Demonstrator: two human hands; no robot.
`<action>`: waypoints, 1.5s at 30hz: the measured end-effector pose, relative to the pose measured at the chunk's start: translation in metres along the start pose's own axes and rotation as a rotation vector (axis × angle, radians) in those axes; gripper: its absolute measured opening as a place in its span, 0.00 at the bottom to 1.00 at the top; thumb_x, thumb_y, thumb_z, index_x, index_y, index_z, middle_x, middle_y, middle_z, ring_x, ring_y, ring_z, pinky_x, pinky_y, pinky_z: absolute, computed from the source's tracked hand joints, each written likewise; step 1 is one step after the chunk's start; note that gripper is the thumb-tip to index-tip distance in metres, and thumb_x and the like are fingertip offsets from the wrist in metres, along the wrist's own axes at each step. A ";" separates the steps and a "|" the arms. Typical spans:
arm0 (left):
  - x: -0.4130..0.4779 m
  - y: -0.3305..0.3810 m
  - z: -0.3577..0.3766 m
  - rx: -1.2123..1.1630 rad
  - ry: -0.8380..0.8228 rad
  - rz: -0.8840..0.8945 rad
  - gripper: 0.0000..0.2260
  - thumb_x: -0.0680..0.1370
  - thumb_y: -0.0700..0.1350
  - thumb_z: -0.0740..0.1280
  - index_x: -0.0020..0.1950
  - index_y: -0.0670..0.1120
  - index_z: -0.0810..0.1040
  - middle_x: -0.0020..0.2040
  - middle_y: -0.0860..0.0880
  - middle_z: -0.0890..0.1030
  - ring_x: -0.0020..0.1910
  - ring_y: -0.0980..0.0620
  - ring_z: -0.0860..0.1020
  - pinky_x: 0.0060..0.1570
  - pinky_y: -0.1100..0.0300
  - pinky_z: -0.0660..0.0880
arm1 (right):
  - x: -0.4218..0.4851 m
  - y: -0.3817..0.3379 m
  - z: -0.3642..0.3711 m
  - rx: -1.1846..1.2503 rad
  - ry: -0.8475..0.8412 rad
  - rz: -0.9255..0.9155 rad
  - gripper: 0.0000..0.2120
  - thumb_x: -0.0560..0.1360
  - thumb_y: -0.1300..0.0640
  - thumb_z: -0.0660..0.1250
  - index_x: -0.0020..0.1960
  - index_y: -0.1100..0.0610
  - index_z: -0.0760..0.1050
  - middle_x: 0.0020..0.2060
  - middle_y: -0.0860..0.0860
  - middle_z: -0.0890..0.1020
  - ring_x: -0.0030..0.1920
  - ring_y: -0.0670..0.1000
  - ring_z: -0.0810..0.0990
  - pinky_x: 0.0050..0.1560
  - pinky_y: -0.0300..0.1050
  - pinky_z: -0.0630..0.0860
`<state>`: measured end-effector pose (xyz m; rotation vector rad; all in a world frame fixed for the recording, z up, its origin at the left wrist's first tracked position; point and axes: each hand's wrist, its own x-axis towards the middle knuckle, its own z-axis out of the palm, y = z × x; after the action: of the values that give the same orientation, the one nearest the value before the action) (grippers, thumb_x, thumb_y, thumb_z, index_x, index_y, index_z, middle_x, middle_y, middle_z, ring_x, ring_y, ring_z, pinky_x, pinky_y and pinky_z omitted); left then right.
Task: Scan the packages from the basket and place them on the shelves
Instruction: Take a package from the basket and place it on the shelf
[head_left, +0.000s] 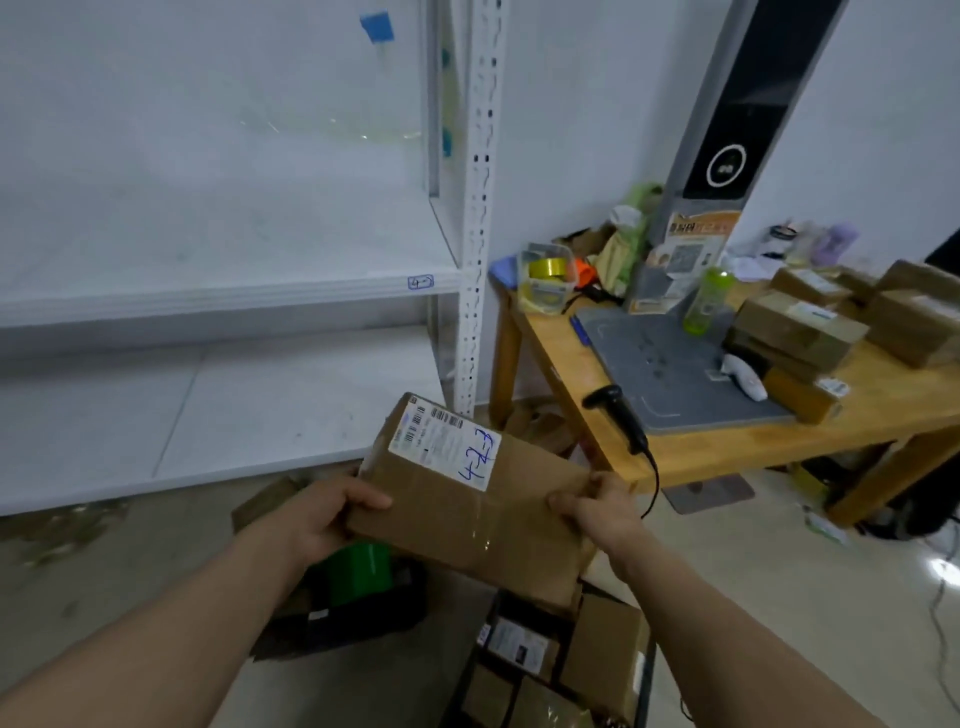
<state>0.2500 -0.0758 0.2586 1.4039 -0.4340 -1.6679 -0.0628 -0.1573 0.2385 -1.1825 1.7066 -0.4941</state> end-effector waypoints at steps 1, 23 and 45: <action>-0.005 0.007 -0.008 0.020 -0.008 0.037 0.40 0.53 0.32 0.77 0.66 0.42 0.77 0.62 0.37 0.81 0.62 0.37 0.78 0.59 0.44 0.77 | 0.001 -0.009 0.006 -0.146 0.025 -0.054 0.40 0.71 0.45 0.77 0.75 0.53 0.61 0.68 0.55 0.70 0.65 0.58 0.73 0.63 0.55 0.76; -0.039 0.142 -0.244 0.430 -0.203 0.152 0.43 0.53 0.38 0.76 0.69 0.48 0.72 0.65 0.40 0.76 0.63 0.36 0.76 0.50 0.49 0.81 | -0.009 -0.201 0.227 -0.685 -0.666 -0.271 0.60 0.51 0.34 0.85 0.76 0.37 0.58 0.68 0.44 0.76 0.70 0.50 0.73 0.75 0.56 0.67; 0.139 0.184 -0.105 0.646 0.008 0.175 0.27 0.71 0.64 0.72 0.53 0.41 0.86 0.48 0.41 0.87 0.47 0.39 0.85 0.60 0.42 0.79 | 0.158 -0.209 0.165 -0.690 -0.748 -0.219 0.61 0.51 0.34 0.83 0.78 0.39 0.59 0.73 0.45 0.72 0.74 0.54 0.68 0.75 0.63 0.64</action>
<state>0.4245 -0.2585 0.2788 1.7617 -1.1305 -1.4340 0.1724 -0.3591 0.2459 -1.7644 1.0967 0.4332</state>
